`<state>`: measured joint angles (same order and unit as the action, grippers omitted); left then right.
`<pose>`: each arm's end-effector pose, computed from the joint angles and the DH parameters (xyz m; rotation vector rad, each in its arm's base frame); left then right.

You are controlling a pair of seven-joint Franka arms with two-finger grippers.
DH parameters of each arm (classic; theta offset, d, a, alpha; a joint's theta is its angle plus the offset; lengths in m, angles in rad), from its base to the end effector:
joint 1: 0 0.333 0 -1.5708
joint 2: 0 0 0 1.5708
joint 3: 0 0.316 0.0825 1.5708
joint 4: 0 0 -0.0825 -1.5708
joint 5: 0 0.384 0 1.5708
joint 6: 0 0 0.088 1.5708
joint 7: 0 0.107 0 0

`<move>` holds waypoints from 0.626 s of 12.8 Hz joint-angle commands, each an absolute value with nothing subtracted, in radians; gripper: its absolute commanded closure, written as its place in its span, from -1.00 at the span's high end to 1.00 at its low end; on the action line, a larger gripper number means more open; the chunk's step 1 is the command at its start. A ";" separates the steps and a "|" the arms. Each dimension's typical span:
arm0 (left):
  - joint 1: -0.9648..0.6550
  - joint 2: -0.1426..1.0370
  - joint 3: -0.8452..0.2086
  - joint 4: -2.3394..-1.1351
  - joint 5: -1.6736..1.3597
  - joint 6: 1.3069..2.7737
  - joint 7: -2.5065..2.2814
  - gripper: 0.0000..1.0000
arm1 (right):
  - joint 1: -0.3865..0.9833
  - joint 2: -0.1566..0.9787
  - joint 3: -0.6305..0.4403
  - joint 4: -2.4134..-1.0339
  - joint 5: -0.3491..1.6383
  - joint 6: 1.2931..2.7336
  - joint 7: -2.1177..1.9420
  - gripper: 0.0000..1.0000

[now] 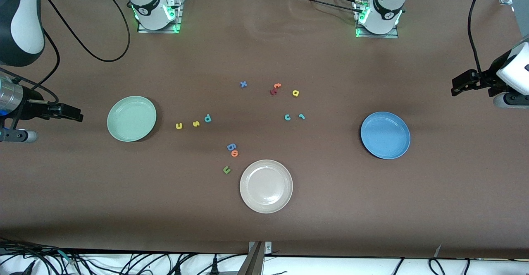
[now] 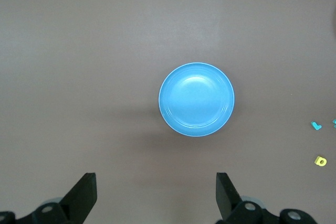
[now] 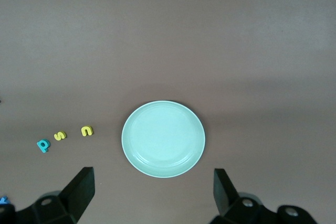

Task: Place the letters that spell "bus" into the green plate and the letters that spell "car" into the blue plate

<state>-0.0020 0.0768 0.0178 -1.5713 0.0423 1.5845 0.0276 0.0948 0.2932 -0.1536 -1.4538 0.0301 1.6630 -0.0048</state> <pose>0.5766 0.0132 0.5821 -3.0977 0.0213 0.1000 0.6407 -0.0226 0.5134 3.1259 -0.0833 -0.1267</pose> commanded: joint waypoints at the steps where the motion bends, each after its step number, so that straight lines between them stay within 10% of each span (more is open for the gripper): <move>1: 0.003 0.069 0.021 -1.582 0.020 1.594 0.044 1.00 | 0.087 0.284 -0.149 -1.463 0.048 1.671 -0.009 1.00; 8: 0.000 0.069 0.021 -1.585 0.020 1.577 0.044 1.00 | 0.086 0.284 -0.149 -1.463 0.048 1.671 -0.009 1.00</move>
<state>-0.0023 0.0769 0.0178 -1.5755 0.0419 1.5823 0.0276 0.0947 0.2932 -0.1536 -1.4538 0.0301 1.6630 -0.0048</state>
